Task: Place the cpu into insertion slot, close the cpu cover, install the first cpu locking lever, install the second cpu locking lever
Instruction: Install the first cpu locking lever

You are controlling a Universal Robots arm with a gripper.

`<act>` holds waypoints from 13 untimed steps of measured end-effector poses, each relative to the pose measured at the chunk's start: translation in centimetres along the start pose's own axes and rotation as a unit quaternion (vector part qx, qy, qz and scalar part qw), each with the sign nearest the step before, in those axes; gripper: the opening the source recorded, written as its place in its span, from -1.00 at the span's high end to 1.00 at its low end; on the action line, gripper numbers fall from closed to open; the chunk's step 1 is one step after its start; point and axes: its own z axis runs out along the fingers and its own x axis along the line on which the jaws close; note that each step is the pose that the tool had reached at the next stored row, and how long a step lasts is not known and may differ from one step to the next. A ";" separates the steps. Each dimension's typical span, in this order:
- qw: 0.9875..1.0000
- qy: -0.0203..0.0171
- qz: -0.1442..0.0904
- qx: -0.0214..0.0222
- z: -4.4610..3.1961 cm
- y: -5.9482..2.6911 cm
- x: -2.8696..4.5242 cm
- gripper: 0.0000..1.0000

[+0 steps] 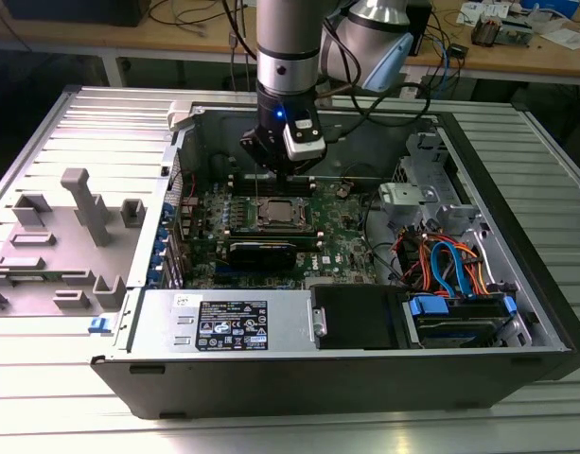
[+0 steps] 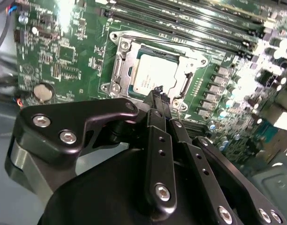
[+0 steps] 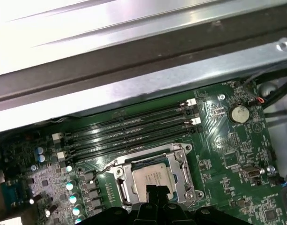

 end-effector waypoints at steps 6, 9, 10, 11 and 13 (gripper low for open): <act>1.000 0.000 -0.012 -0.005 -0.85 -0.04 0.06 0.79; 0.999 0.005 -0.026 -0.027 -0.86 -0.04 0.09 0.79; 0.999 0.005 -0.037 -0.027 -0.86 -0.04 0.11 0.79; 0.998 0.005 -0.054 -0.028 -0.85 -0.05 0.12 0.79; 0.996 0.005 -0.082 -0.028 -0.82 -0.05 0.12 0.79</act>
